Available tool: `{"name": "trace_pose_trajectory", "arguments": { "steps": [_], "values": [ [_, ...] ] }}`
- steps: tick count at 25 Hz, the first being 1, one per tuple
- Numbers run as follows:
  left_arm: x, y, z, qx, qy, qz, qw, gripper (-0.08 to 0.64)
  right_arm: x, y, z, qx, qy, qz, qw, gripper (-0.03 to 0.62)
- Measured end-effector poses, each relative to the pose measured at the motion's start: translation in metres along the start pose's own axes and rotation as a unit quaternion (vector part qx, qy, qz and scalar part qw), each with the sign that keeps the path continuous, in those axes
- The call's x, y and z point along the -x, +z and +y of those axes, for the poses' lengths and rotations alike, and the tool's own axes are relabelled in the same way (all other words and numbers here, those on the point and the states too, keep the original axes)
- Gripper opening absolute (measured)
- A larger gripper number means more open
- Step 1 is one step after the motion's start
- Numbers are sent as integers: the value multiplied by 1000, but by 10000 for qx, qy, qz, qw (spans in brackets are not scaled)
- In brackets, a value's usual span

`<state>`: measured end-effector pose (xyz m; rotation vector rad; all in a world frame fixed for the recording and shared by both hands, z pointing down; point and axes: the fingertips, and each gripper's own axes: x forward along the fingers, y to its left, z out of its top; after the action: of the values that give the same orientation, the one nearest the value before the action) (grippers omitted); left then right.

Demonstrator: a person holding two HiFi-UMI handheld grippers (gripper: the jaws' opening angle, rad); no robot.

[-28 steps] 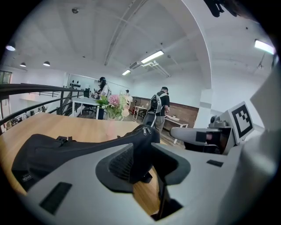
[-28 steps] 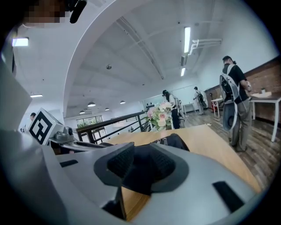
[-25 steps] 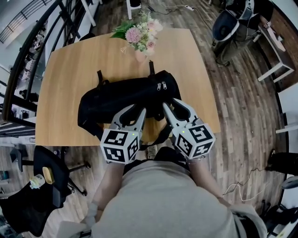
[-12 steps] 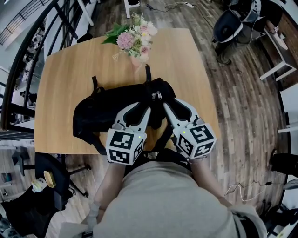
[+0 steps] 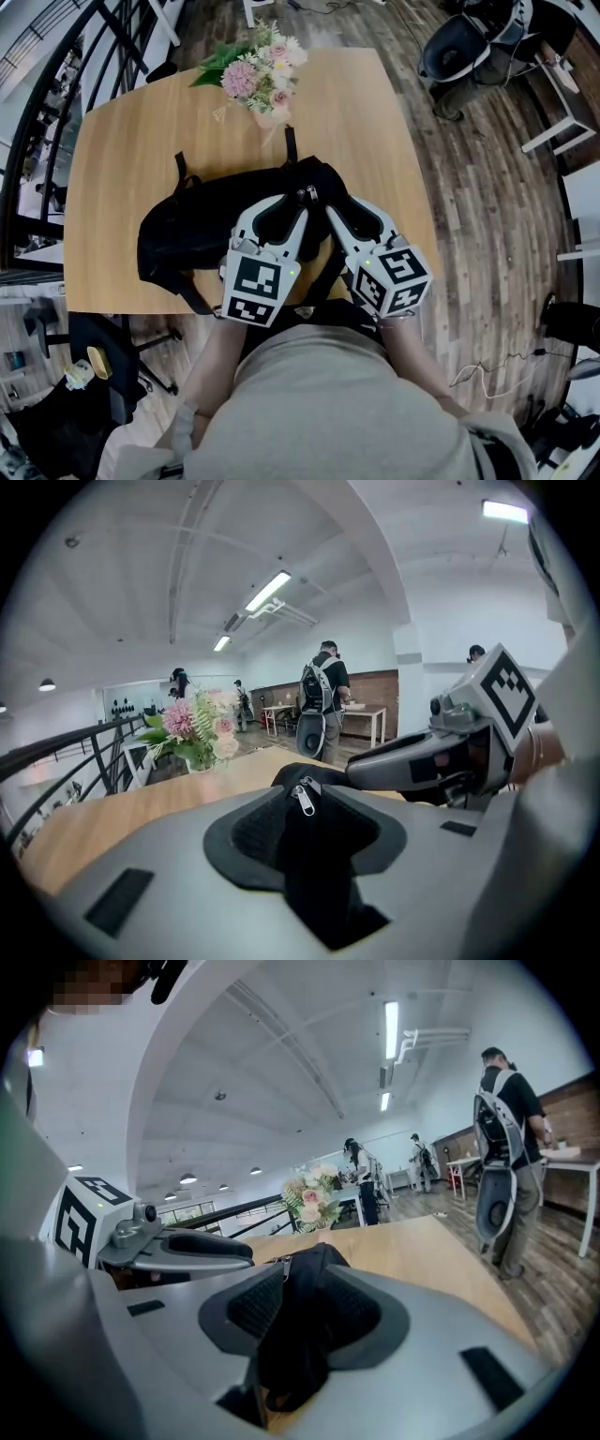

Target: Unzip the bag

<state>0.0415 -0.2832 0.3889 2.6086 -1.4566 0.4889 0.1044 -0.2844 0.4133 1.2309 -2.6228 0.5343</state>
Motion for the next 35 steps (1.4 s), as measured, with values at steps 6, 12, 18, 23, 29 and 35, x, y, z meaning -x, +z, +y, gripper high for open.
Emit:
{"name": "trace_pose_trajectory", "arguments": {
  "steps": [6,12,18,23,29,35],
  "values": [
    [-10,-8,-10,-777,-141,235,9966,133,-6,-9,-7,-165,-33,98,9998,133],
    [-17,-12,-12,-1170,-220,446,9919,133,-13,-16,-6,-320,33,165,9993,129],
    [-23,-19,-10,-1234,-135,627,9903,133,-16,-19,-6,-410,88,138,9990,106],
    [-26,-22,-10,-1519,-5,661,9862,129,-16,-19,-5,-449,92,132,9989,106],
    [-24,-20,-10,-1968,75,609,9785,80,-16,-19,-6,-464,126,114,9988,106],
    [-18,-12,-15,-2275,74,449,9727,67,-13,-19,-5,-464,123,98,9988,106]
  ]
}}
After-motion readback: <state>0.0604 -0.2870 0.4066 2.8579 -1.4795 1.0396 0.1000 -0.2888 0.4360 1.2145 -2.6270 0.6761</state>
